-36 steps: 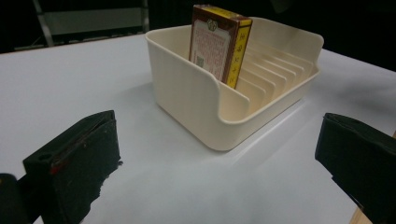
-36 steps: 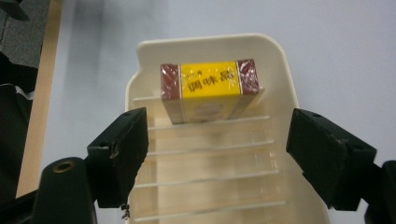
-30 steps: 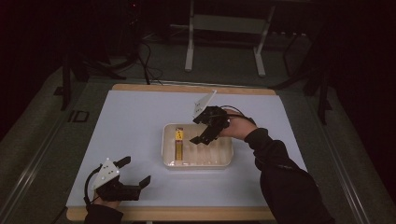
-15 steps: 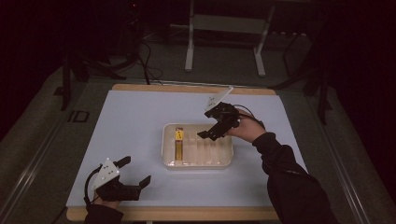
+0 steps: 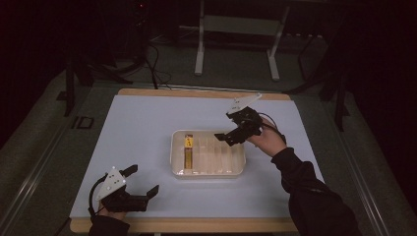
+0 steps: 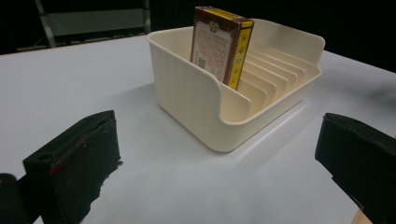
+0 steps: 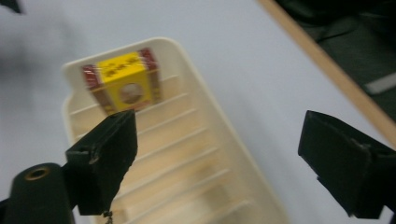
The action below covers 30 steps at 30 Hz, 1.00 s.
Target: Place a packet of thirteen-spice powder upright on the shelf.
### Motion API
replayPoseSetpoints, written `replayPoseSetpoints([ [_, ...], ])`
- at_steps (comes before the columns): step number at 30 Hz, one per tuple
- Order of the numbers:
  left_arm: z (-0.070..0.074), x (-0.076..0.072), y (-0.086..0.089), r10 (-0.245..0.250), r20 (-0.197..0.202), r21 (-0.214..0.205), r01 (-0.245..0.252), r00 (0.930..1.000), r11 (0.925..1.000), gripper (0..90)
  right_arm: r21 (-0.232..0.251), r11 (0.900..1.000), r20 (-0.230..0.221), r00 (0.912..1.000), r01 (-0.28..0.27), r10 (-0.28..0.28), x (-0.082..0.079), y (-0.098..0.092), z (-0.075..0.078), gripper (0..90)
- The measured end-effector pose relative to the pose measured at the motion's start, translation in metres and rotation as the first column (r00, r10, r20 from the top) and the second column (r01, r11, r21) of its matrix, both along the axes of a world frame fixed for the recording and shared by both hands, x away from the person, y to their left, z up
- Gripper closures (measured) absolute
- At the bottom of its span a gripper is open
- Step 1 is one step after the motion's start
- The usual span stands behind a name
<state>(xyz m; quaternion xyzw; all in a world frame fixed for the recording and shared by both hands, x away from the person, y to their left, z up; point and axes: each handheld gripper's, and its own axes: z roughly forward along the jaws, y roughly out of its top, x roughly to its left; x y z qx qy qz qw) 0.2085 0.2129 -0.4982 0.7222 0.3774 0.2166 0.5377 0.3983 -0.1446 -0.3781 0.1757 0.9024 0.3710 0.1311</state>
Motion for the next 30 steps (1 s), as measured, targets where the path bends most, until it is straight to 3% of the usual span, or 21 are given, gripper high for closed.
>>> replayPoseSetpoints([
  [10,0.000,0.000,0.000,0.000,-0.001,-0.001,0.000,1.0000,1.0000,0.1,0.036,0.9942,0.026,0.9944,0.101,-0.102,-0.005,-0.019,-0.007,12.8],
  [14,0.000,0.000,0.000,0.001,-0.001,-0.002,-0.001,1.0000,1.0000,0.1,0.078,0.9893,0.037,0.9913,0.123,-0.126,-0.012,-0.026,-0.007,12.7],
  [21,0.000,0.000,0.000,0.000,-0.001,0.000,0.000,1.0000,1.0000,0.1,0.095,0.9813,0.059,0.9830,0.168,-0.174,-0.028,-0.040,-0.009,12.8],
  [24,0.000,0.000,0.000,0.002,0.000,-0.002,-0.002,1.0000,1.0000,0.1,0.110,0.9739,0.069,0.9759,0.199,-0.207,-0.037,-0.051,-0.016,12.8],
  [26,0.000,0.000,0.000,0.003,0.000,-0.001,-0.003,1.0000,1.0000,0.1,0.117,0.9709,0.051,0.9751,0.209,-0.216,-0.040,-0.056,-0.020,12.9],
  [30,0.000,0.000,0.000,0.002,0.000,-0.002,-0.002,1.0000,1.0000,0.1,0.130,0.9637,0.069,0.9674,0.233,-0.243,-0.048,-0.068,-0.026,13.0],
])
